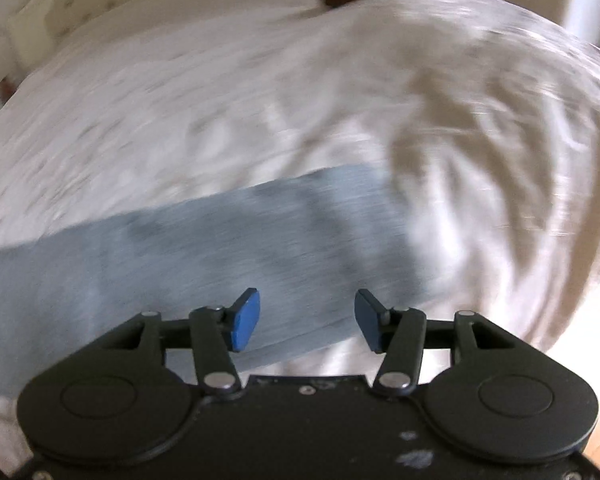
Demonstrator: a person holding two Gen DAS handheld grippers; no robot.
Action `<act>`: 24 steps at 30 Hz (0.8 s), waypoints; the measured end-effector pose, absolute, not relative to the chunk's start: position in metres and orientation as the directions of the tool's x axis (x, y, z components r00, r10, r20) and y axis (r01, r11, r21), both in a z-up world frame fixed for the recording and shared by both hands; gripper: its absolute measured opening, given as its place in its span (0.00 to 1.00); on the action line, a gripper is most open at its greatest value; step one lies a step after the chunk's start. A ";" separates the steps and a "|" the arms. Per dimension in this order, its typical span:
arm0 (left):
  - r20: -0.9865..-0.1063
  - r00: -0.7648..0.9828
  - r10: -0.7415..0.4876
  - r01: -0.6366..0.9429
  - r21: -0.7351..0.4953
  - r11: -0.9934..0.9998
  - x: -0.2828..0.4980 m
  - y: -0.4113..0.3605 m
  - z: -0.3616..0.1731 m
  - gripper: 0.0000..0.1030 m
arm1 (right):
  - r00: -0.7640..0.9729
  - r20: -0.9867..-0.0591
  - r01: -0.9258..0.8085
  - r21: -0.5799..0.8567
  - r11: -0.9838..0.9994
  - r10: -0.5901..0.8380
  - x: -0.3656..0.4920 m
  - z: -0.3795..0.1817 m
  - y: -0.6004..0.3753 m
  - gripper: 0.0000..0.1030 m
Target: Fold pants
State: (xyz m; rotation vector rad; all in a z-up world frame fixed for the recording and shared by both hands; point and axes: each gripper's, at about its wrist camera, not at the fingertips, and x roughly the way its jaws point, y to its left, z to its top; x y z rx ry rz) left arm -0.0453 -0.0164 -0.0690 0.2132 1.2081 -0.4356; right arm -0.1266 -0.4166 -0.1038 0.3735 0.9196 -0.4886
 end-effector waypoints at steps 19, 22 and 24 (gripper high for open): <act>-0.945 0.310 -0.106 0.399 0.028 0.916 -0.051 -0.064 -0.059 0.38 | 0.517 -0.849 0.526 0.417 0.741 0.111 -0.099 -0.180 -0.538 0.71; -0.949 0.297 -0.103 0.398 0.025 0.917 -0.046 -0.074 -0.062 0.38 | 0.528 -0.836 0.518 0.457 0.723 0.151 -0.099 -0.176 -0.543 0.57; -0.951 0.288 -0.112 0.409 0.017 0.912 -0.043 -0.085 -0.066 0.38 | 0.540 -0.819 0.498 0.496 0.711 0.193 -0.099 -0.173 -0.547 0.23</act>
